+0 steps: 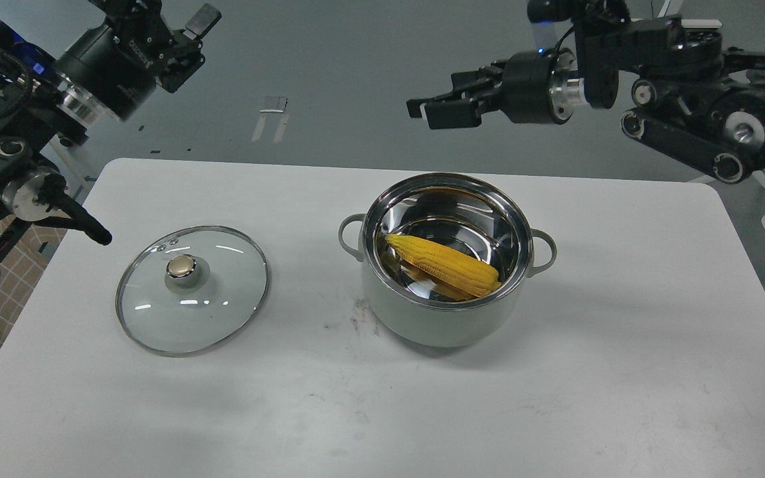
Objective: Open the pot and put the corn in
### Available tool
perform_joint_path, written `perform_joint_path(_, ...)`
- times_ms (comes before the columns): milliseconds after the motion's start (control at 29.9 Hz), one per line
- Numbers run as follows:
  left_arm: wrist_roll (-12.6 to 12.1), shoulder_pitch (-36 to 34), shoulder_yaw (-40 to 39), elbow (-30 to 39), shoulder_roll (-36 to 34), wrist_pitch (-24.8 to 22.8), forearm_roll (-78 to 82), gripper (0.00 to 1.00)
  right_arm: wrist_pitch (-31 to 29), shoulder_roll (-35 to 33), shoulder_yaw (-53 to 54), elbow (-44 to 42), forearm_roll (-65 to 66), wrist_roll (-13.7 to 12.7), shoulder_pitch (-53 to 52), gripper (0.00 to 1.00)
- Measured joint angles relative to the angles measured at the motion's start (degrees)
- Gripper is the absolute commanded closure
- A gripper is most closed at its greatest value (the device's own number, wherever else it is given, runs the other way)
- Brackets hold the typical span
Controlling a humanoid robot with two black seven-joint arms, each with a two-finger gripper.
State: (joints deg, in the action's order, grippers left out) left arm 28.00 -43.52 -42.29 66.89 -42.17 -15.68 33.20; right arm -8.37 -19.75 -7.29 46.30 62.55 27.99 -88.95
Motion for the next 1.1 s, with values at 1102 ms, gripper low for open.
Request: perform_joint_path(1102,-11.4,4.6,-13.1,-21.1,21.6,-12.3,-10.3,0.02,-12.2,4.8,31.1,-10.9,-57.8,0.0,32.2,0.0)
